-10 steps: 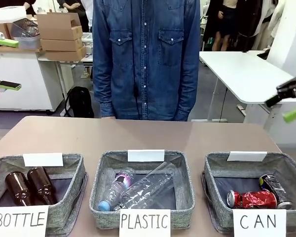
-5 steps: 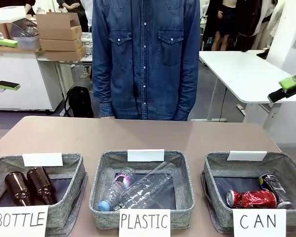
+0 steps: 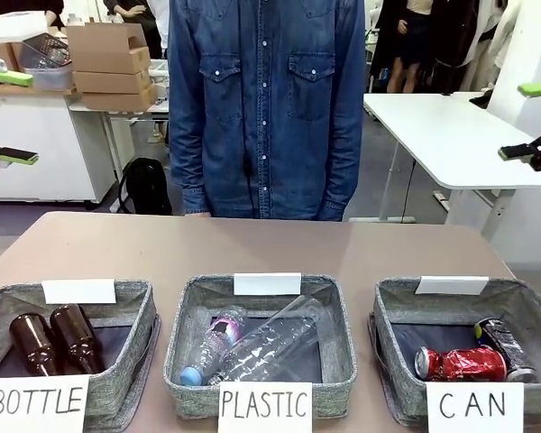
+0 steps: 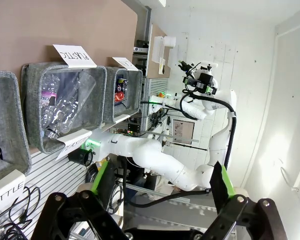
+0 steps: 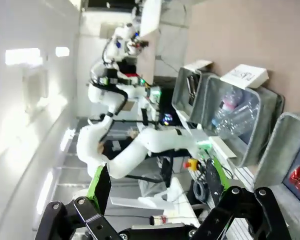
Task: Sort the can waste into the basket.
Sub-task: Pick up the can waste from the table and place it in the right Fabric basket.
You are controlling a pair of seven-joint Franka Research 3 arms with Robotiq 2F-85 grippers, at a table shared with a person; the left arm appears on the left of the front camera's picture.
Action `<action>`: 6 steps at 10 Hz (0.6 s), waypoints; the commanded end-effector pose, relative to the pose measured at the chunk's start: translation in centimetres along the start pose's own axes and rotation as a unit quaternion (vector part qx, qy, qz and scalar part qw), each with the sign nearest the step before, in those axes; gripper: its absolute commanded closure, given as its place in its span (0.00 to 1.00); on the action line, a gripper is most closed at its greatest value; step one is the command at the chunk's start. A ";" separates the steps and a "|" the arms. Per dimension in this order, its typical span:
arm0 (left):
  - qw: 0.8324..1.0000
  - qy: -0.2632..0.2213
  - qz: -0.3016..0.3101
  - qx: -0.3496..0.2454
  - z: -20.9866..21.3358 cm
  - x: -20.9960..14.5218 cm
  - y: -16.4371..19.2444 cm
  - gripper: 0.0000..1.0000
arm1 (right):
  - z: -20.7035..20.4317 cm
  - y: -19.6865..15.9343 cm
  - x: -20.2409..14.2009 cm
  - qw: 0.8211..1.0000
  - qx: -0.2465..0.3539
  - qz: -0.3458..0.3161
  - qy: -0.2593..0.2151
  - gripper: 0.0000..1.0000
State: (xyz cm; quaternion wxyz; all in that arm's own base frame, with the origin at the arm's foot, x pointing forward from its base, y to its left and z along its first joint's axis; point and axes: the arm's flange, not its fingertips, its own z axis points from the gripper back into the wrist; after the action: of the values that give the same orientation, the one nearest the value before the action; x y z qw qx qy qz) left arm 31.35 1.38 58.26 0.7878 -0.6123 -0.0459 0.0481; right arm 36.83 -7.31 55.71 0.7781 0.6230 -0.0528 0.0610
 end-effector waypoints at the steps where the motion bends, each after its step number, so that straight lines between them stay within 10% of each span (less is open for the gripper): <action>1: 1.000 0.005 -0.002 0.003 0.2 -0.3 0.1 0.00 | -0.5 -0.5 0.1 0.998 -0.029 0.038 0.040 0.00; 6: 1.000 0.005 -0.002 0.003 0.2 -0.3 0.1 0.00 | -1.0 -0.7 -0.1 0.999 -0.028 0.031 0.034 0.00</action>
State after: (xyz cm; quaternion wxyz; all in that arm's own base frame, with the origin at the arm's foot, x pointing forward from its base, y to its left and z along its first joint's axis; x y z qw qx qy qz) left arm 31.36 1.38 58.26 0.7879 -0.6123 -0.0459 0.0481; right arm 36.88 -6.47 54.79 0.7941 0.5968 -0.0468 0.1048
